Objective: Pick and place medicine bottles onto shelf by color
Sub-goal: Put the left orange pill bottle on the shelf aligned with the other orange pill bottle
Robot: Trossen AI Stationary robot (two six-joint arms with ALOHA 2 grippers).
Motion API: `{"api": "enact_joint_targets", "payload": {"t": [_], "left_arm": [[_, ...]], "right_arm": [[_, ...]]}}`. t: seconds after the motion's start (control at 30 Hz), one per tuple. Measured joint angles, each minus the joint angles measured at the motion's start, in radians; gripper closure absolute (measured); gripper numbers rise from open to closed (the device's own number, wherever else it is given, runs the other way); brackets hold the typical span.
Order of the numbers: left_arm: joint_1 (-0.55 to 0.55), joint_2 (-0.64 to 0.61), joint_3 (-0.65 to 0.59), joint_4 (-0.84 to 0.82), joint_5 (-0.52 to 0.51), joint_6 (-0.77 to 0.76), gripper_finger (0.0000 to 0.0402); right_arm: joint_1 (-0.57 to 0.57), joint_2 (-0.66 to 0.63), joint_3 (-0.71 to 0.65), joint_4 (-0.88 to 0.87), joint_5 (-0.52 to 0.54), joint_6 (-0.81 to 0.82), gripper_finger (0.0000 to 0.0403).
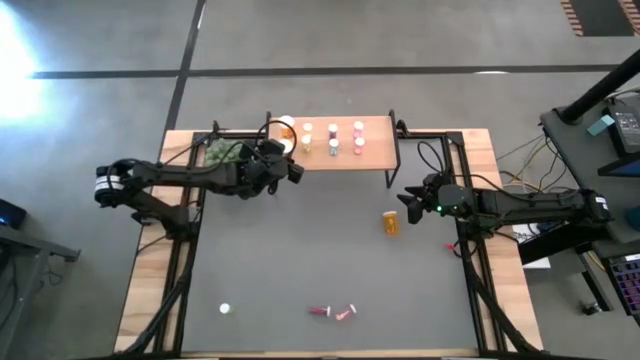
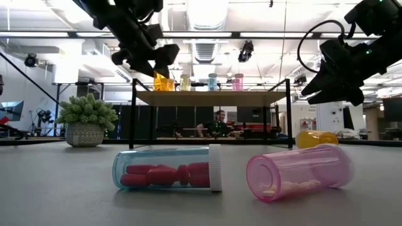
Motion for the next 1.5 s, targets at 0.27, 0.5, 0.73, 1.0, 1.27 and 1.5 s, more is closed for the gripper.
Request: {"api": "enact_joint_targets", "payload": {"t": [0.27,0.5,0.73,1.0,1.27,1.5], "left_arm": [[0.014,0.026,0.001,0.041,-0.002,0.006,0.0217],[0.030,0.044,0.000,0.095,0.006,0.057,0.0217],[0.037,0.064,0.001,0.110,-0.003,0.055,0.0217],[0.037,0.071,0.000,0.112,-0.021,0.054,0.0216],[0.056,0.071,0.000,0.109,-0.033,0.057,0.0212],[0.063,0.077,-0.007,0.098,-0.016,0.061,0.0174]], "right_arm": [[0.000,0.000,0.000,0.000,0.000,0.000,0.0199],[0.000,0.000,0.000,-0.003,0.000,0.000,0.0199],[0.000,-0.001,0.000,-0.006,0.000,0.000,0.0199],[0.000,-0.001,0.000,-0.006,0.000,0.000,0.0199],[0.000,-0.001,0.000,-0.006,0.000,0.000,0.0199],[0.000,-0.001,0.000,-0.006,0.000,0.000,0.0199]]}}
